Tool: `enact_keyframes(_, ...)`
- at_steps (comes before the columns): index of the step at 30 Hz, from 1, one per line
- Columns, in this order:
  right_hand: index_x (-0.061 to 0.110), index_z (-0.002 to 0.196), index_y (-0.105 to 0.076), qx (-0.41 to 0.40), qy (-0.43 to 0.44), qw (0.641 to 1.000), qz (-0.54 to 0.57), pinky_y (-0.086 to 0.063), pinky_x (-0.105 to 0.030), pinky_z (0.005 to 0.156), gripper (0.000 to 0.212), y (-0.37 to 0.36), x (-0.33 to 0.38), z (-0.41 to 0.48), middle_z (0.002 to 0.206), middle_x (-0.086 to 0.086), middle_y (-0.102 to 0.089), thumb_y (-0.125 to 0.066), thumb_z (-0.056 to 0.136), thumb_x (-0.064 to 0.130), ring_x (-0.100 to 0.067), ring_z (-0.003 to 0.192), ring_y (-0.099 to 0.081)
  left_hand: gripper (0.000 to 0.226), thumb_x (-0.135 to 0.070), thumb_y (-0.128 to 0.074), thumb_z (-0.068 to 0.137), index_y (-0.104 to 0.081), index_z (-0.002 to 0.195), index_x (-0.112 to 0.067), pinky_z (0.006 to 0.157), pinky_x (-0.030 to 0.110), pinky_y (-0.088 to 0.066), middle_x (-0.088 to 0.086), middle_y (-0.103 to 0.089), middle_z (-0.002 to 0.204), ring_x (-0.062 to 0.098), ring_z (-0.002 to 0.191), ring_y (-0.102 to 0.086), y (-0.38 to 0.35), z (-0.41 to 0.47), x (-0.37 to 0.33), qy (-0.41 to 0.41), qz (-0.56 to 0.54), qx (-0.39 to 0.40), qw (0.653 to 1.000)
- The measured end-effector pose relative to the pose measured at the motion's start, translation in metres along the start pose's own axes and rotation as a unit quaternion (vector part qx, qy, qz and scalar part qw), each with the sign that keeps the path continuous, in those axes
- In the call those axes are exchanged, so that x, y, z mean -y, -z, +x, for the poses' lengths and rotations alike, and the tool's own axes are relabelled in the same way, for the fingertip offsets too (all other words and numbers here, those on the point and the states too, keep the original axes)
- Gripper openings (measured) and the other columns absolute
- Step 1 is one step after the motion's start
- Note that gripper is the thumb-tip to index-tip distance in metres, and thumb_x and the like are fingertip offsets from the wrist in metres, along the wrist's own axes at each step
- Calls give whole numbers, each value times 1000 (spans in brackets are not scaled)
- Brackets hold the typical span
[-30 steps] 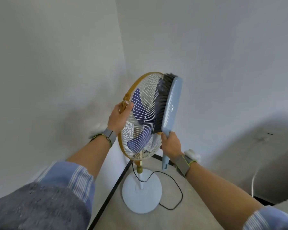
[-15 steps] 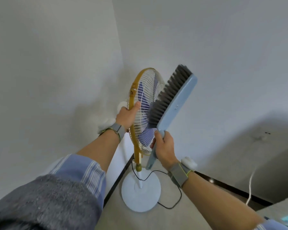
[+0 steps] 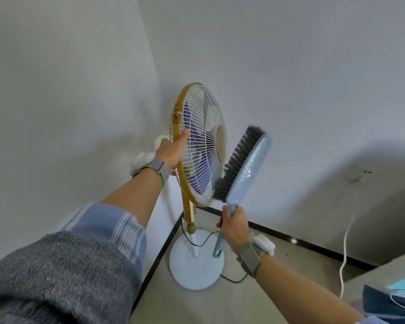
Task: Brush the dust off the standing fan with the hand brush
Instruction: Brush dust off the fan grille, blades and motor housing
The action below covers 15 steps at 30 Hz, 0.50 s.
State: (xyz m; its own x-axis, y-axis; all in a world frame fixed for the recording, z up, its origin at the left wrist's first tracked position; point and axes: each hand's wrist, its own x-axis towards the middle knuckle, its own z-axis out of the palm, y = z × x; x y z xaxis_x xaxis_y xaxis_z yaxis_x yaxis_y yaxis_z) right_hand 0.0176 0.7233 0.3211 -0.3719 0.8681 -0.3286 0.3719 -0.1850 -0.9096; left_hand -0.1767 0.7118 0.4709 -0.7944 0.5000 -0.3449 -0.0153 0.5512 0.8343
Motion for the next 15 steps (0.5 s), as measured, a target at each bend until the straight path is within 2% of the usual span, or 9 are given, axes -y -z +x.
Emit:
enact_keyframes(2,8,106,-48,-18,29,999,-3,-55,-42,71,24,3,9,2,74,-5,-63,-46,101,31,-23,66,-67,135,-100,-39,40,-23,151,-25,93,61,-49,11,-47,144,40,121,-53,-3,5,0,1,0,-2,1000)
enact_keyframes(4,8,108,-47,-16,54,998,-35,-54,-43,73,25,-1,11,2,80,-7,-66,-47,100,32,-26,72,-68,134,-101,-38,40,-22,151,-26,96,60,-48,11,-45,146,40,123,-52,-6,7,-2,3,2,-2,1000)
enact_keyframes(7,13,104,-47,37,59,994,-86,-54,-44,74,23,-16,1,-9,86,-9,-67,-48,98,35,-27,76,-67,122,-97,-38,54,-20,151,-26,96,62,-47,12,-42,149,42,126,-49,-8,9,-5,-4,10,2,1000)
enact_keyframes(10,17,91,-45,102,70,992,-28,-52,-39,65,17,-28,-1,-32,70,0,-61,-49,99,31,-17,60,-62,122,-96,-40,54,-21,151,-24,93,63,-48,13,-42,149,42,125,-50,-6,9,-6,-1,2,-2,1000)
enact_keyframes(12,15,86,-45,137,79,986,44,-49,-37,60,18,-31,8,-41,61,3,-56,-49,99,26,-13,54,-56,113,-90,-43,65,-20,152,-22,94,63,-47,13,-38,151,43,128,-47,-5,10,-6,-1,-7,-3,1000)
enact_keyframes(15,9,93,-47,168,85,979,75,-49,-29,57,17,-32,27,-36,66,-4,-55,-47,100,25,-11,54,-55,119,-91,-43,62,-18,153,-19,96,63,-46,12,-36,153,43,130,-45,-2,10,-6,-1,-12,-6,1000)
